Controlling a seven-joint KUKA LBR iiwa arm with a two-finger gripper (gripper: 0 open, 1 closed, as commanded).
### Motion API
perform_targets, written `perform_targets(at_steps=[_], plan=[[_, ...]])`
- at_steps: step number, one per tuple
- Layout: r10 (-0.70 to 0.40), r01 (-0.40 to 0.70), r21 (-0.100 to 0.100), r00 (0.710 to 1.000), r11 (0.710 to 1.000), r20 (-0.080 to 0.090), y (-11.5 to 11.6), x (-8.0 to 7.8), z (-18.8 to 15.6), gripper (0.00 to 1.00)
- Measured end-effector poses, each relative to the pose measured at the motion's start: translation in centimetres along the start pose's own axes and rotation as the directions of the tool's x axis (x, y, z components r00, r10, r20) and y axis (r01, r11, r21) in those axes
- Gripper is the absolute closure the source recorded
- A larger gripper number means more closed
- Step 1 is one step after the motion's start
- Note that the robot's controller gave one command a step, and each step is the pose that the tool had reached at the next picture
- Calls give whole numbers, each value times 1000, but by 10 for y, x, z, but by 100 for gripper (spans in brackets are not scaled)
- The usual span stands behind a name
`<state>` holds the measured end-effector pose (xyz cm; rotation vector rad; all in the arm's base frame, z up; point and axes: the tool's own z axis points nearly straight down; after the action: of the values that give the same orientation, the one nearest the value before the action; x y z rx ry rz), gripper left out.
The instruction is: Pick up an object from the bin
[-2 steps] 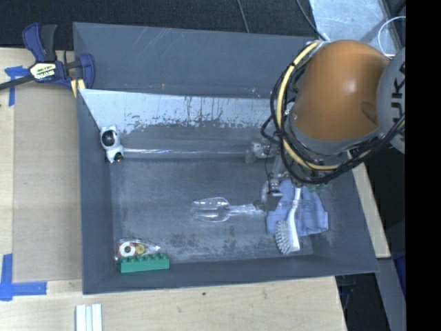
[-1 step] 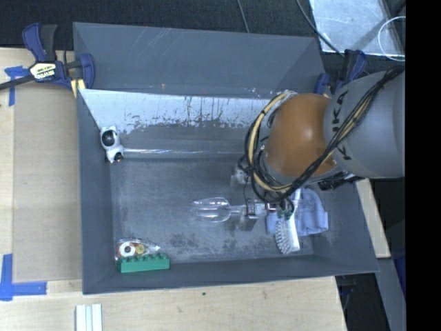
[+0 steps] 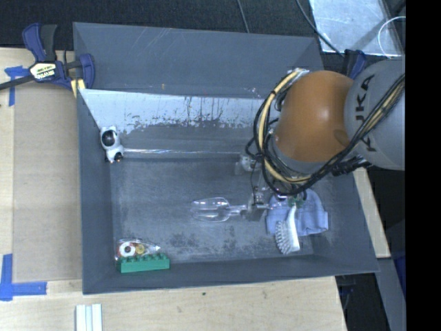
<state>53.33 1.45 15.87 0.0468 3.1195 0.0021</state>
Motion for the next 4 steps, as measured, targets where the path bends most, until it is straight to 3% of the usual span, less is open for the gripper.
perform_targets(at_steps=[1, 2, 3, 4], plan=[[31, -31, 2, 999, 1000, -12, -13, -5, 94, 0], [-54, 54, 1, 999, 999, 5, -2, -1, 88, 0], [27, -27, 1, 1000, 1000, -3, -12, -7, 92, 100], [27, -27, 1, 1000, 1000, -3, -12, -7, 92, 100]])
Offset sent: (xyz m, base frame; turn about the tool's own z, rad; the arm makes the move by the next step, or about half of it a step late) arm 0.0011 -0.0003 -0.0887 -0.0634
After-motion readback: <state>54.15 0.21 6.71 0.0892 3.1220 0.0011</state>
